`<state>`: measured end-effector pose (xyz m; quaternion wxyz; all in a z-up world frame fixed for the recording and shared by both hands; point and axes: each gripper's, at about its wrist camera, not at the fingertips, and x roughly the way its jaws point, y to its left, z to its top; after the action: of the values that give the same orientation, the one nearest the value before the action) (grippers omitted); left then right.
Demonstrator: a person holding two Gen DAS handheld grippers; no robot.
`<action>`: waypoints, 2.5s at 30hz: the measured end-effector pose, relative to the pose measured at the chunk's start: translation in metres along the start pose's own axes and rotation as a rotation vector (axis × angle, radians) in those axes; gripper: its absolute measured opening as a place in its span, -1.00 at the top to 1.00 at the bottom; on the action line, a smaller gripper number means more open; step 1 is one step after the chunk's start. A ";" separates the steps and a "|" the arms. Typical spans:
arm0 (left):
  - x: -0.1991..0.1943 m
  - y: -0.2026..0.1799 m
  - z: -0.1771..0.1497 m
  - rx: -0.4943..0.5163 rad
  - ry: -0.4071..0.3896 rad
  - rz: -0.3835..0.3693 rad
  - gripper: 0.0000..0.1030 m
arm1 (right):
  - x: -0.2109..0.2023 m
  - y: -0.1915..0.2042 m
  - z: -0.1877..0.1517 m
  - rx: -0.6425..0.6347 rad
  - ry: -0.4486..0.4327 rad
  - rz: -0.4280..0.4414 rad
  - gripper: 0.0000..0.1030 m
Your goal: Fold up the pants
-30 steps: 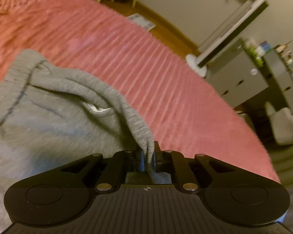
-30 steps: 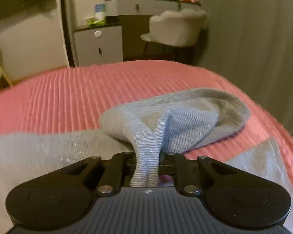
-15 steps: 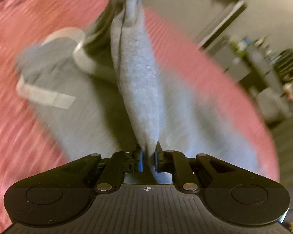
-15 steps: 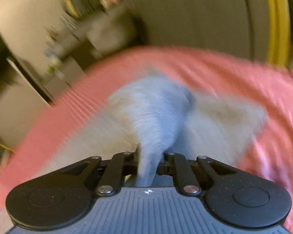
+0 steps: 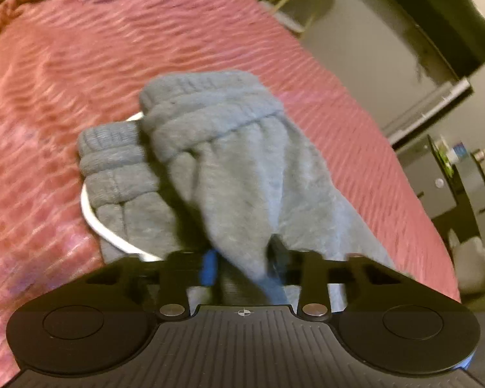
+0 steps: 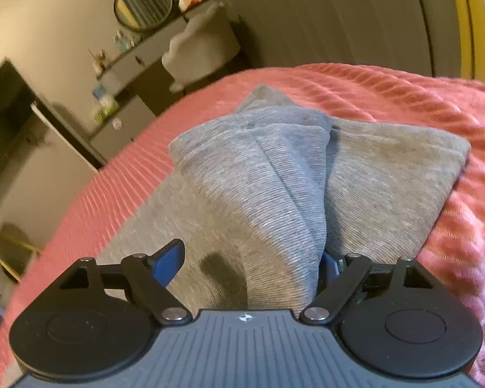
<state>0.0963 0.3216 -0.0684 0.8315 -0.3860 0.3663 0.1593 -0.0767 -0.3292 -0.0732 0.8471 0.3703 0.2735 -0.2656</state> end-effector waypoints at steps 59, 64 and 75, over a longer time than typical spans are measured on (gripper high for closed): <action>-0.002 -0.135 -0.150 0.579 -0.200 0.094 -0.79 | -0.014 0.231 -0.135 -0.822 0.056 0.338 -0.34; 0.020 -0.111 -0.132 0.428 -0.091 0.130 -0.78 | 0.038 0.253 -0.141 -0.984 0.126 0.320 -0.53; 0.028 -0.127 -0.143 0.552 -0.086 0.200 -0.93 | 0.062 0.080 0.060 -0.736 -0.153 -0.526 -0.65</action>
<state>0.1150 0.1298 -0.0844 0.9000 -0.0999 0.3966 0.1510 0.0348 -0.3441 -0.0412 0.8437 -0.0582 0.3712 -0.3834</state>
